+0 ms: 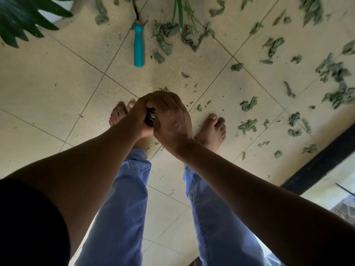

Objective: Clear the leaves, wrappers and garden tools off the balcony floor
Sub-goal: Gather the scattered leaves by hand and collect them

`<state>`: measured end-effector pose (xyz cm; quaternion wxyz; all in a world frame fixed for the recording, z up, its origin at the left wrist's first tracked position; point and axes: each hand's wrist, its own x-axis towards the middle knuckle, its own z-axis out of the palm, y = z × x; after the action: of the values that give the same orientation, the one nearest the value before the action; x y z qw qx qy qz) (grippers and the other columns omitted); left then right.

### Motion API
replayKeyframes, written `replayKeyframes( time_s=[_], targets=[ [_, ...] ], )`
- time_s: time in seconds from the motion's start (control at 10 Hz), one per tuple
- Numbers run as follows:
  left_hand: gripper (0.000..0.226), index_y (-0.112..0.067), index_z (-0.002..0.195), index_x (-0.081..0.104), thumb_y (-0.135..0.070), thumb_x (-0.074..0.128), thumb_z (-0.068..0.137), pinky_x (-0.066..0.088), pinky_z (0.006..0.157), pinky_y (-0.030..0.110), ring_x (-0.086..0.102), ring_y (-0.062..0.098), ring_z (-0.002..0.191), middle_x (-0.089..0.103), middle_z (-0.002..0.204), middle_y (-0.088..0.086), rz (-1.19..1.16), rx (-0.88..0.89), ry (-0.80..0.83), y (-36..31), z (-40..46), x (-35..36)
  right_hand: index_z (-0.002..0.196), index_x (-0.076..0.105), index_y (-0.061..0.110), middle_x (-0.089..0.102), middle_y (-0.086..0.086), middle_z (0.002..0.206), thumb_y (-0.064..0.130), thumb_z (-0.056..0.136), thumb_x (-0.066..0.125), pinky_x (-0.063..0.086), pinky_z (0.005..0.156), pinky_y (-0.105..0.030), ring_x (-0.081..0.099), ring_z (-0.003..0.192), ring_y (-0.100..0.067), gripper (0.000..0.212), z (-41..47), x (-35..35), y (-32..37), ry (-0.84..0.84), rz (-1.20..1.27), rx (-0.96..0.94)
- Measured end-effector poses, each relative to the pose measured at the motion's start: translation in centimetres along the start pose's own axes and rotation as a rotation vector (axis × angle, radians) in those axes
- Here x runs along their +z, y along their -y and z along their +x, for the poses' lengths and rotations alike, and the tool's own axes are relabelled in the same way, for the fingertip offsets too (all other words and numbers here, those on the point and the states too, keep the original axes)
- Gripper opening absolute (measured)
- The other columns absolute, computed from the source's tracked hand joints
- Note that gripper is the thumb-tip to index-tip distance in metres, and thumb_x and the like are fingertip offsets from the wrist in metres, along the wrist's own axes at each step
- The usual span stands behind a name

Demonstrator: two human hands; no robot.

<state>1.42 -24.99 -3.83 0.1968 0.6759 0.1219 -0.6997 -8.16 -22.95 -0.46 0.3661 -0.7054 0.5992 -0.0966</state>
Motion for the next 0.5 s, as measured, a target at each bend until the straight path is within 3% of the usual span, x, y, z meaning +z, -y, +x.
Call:
replayKeyframes(
  time_s=[0.1,0.2,0.3,0.4,0.5],
  targets=[
    [0.026,-0.021,0.079,0.057,-0.023,0.048,0.102,0.044,0.042,0.011,0.062,0.004,0.043,0.065,0.052,-0.008,-0.183,-0.03,0.041,0.6,2.3,-1.3,0.114,0.071,0.009,0.063,-0.01,0.128,0.005,0.083,0.055,0.049,0.095,-0.04,0.055,0.12,-0.028,0.035,0.4,0.0,-0.4,-0.018,0.018,-0.045],
    [0.022,-0.019,0.07,0.064,-0.033,0.058,0.086,0.021,0.053,0.007,0.048,0.003,0.049,0.056,0.064,-0.008,-0.277,-0.129,0.201,0.2,2.4,-2.3,0.123,0.066,0.008,0.062,-0.009,0.127,0.007,0.088,0.057,0.044,0.102,-0.035,0.053,0.124,-0.024,0.036,1.6,-0.2,-1.6,-0.125,0.073,0.099],
    [0.026,-0.018,0.064,0.058,-0.034,0.055,0.085,0.022,0.034,0.01,0.038,0.002,0.042,0.048,0.055,-0.007,-0.281,-0.237,0.327,0.1,3.0,-3.1,0.134,0.061,0.016,0.067,-0.004,0.128,0.022,0.099,0.059,0.043,0.098,-0.03,0.055,0.123,-0.018,0.036,4.1,-0.4,-3.2,0.051,0.238,0.439],
    [0.027,-0.018,0.06,0.055,-0.034,0.055,0.083,0.023,0.032,0.01,0.037,0.001,0.043,0.046,0.055,-0.007,-0.242,-0.29,0.395,0.3,3.1,-3.4,0.123,0.07,0.023,0.073,0.0,0.117,0.025,0.095,0.065,0.055,0.097,-0.037,0.067,0.109,-0.016,0.029,5.7,-0.5,-4.2,0.267,0.375,0.631],
    [0.021,-0.019,0.067,0.052,-0.033,0.056,0.082,0.022,0.034,0.01,0.038,0.002,0.043,0.046,0.058,-0.006,-0.246,-0.312,0.395,0.6,3.4,-3.8,0.098,0.079,0.019,0.077,0.005,0.094,0.009,0.089,0.067,0.059,0.089,-0.038,0.071,0.091,-0.01,0.018,5.7,-0.7,-3.9,0.205,0.383,0.575]
  ],
)
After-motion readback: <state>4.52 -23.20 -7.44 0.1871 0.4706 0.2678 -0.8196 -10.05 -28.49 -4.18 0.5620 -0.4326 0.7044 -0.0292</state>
